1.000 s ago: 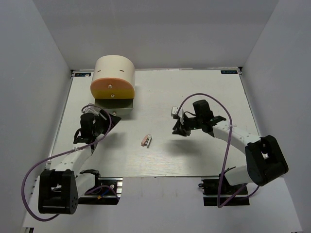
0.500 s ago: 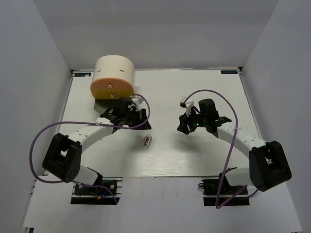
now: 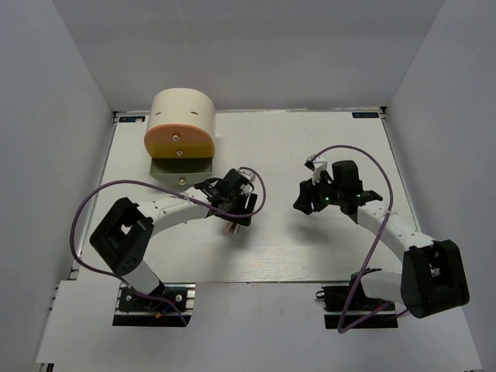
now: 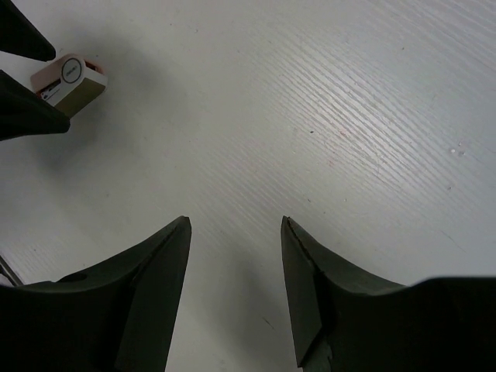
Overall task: Sort the stationery into containers
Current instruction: Grab a piece of stationery with the left arm, then place the stationery into the container
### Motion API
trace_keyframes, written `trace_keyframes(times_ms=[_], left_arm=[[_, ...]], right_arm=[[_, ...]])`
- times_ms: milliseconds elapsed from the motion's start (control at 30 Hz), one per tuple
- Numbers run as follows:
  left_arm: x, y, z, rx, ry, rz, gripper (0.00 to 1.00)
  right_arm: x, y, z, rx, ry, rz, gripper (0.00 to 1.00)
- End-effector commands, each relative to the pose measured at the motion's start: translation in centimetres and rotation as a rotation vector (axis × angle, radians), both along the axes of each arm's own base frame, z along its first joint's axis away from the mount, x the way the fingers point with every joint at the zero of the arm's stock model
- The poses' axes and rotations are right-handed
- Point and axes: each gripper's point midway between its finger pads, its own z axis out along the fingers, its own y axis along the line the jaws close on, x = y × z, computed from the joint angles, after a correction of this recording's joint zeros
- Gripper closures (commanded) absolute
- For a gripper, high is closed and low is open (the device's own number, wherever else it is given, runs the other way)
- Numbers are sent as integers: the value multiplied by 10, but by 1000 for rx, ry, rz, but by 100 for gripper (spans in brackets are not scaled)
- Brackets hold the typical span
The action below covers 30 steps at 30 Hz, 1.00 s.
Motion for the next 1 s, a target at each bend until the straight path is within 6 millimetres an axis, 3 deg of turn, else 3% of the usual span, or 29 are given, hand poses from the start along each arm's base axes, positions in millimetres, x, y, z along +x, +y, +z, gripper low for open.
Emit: trace_keyframes(times_ms=[0,33,100,167,233,267,300,400,533,667,700,800,967], left_arm=[[16,7,5,96,-92,70,21],[20,6,7,104,-95,75,21],[16,6,-9,158,-75,64,23],[14,3,-10,166,-69,52,30],[17,1,-8,159,-85,58,45],[15,-3,-6,144,-92,57,57],[14,-2,-4,135,-99,58,62],[19,-5,17,64,-138,99,79],[43,6,60,8,-259,210,80],[82,42,110,12,-381,484,81],[96,63,117,11,-402,615,81],[119,102,126,-31,-407,847,87],[146,136,140,-230,-416,1113,88]], right_arm=[[-4,-3,2,27,13,-12,44],[-6,-2,1,30,18,-7,44],[-4,-3,3,36,13,-13,44],[-4,-4,4,36,11,-13,44],[-2,-7,5,34,4,-23,44],[-2,-8,5,31,-2,-18,44],[-2,-8,5,30,-3,-21,44],[-3,-10,3,29,0,-23,44],[-3,-10,2,30,-5,-16,44],[-1,-10,2,32,-14,-14,44],[-1,-10,2,31,-15,-15,44],[-1,-10,3,33,-20,-12,44],[-1,-12,3,22,-33,-14,44]])
